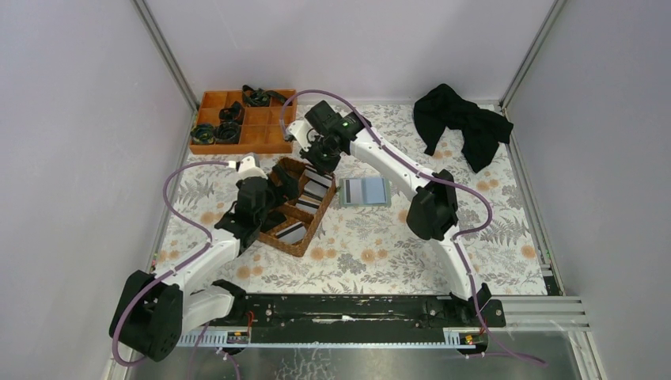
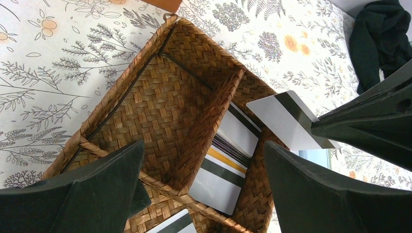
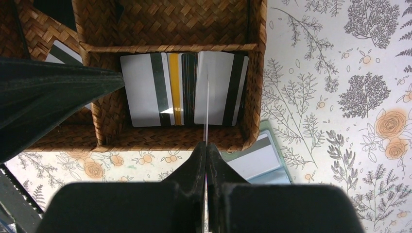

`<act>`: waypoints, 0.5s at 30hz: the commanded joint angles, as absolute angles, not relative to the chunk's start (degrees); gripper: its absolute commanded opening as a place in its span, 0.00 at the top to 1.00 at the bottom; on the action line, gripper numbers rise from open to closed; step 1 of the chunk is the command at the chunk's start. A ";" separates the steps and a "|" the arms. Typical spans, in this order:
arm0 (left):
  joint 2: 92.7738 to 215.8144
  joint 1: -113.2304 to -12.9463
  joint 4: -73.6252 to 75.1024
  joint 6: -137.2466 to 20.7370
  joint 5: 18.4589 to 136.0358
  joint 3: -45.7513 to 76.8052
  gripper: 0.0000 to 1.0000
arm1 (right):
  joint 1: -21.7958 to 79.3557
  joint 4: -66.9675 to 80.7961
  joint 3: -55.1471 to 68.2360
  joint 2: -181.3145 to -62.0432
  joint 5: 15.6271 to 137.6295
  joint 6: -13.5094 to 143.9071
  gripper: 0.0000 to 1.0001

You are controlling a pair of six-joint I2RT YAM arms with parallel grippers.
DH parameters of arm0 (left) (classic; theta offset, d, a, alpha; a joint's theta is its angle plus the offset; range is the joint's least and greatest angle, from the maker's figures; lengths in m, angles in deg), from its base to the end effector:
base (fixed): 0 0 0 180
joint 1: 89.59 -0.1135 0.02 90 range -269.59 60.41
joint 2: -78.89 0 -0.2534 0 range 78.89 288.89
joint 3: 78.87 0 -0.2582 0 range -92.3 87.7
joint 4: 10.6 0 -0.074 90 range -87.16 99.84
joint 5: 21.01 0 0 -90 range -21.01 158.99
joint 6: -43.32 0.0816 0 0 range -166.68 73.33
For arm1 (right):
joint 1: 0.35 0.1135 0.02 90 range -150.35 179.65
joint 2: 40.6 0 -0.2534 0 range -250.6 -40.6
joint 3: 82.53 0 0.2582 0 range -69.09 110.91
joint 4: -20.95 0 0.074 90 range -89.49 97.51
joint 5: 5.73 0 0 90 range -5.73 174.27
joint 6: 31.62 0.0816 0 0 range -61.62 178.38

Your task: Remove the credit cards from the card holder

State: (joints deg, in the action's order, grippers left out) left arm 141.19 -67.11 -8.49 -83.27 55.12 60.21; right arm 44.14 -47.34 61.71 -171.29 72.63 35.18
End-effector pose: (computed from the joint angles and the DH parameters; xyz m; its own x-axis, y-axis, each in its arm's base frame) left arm 0.2691 -0.0902 0.1827 -0.3959 -0.4625 -0.7933 -0.0846 0.8786 -0.4700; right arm 0.3630 0.3797 0.2405 -0.2323 -0.7690 -0.5955 -0.9367 0.3418 -0.0760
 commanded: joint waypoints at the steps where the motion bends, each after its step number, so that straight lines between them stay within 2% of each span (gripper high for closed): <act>1: 141.76 -67.83 -11.38 -81.93 55.23 60.51 0.00 | 44.47 -47.66 65.36 -172.97 73.97 34.69 1.00; 15: 142.10 -68.36 -11.45 -81.74 55.90 60.92 0.00 | 44.48 -47.76 65.47 -175.20 75.69 34.20 1.00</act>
